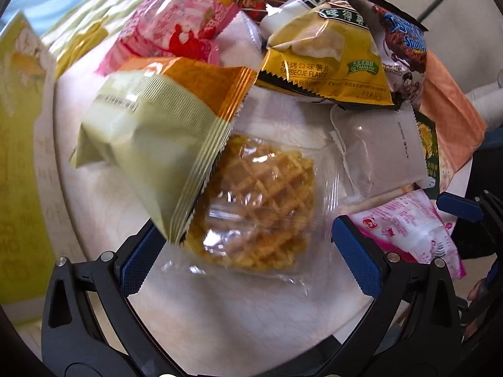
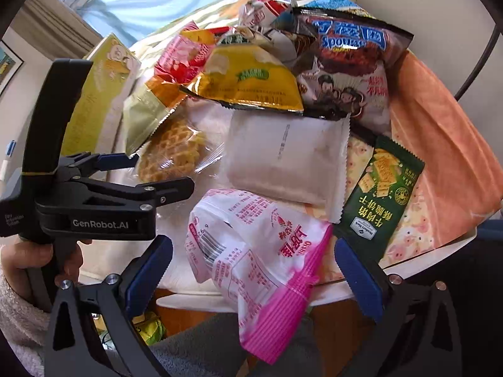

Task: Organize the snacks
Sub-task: 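Grasp the waffle pack with the left gripper while the right grasps the pink-white bag, then carry both packs over the box and release them inside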

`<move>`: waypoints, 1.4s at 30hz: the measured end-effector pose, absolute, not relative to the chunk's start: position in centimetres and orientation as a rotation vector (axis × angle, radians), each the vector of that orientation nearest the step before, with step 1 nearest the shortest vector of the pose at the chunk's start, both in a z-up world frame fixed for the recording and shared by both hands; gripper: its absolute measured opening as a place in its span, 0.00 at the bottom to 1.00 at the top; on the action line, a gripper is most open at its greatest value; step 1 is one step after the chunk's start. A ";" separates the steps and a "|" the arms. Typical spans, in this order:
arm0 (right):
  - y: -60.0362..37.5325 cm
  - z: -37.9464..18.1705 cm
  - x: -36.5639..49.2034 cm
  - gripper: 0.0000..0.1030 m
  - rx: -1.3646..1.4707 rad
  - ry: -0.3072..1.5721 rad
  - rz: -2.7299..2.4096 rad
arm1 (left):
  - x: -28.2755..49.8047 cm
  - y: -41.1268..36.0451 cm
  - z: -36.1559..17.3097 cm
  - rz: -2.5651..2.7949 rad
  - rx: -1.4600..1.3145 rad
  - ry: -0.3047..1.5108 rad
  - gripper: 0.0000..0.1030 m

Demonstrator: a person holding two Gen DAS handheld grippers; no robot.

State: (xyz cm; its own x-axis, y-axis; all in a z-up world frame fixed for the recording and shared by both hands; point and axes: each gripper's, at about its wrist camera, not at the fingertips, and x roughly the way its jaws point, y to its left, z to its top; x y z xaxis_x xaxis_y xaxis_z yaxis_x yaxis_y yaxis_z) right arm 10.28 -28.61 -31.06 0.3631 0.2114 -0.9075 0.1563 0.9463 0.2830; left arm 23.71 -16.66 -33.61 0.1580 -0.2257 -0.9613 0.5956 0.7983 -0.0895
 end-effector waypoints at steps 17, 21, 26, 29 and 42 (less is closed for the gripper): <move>-28.1 -32.6 12.0 0.90 0.364 1.227 -0.053 | 23.5 -16.2 -34.0 -0.627 0.387 1.239 0.80; -28.0 -33.3 12.7 0.85 0.362 1.239 -0.044 | 23.0 -16.0 -33.6 -0.630 0.385 1.231 0.74; -28.0 -33.3 12.7 0.75 0.355 1.240 -0.044 | 22.0 -16.0 -33.1 -0.631 0.373 1.243 0.72; -28.1 -33.1 12.2 0.63 0.357 1.235 -0.032 | 21.7 -15.8 -33.0 -0.626 0.363 1.259 0.71; -28.4 -30.5 10.8 0.54 0.337 1.192 0.047 | 19.2 -14.3 -30.8 -0.571 0.303 1.270 0.71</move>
State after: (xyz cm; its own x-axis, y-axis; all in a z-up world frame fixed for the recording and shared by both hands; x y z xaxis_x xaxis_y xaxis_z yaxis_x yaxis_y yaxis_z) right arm 10.78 -28.36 -30.54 0.3750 0.2122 -0.9024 0.1409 0.9491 0.2817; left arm 19.25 -14.34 -30.80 0.1843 -0.2346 -0.9545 0.5581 0.8243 -0.0948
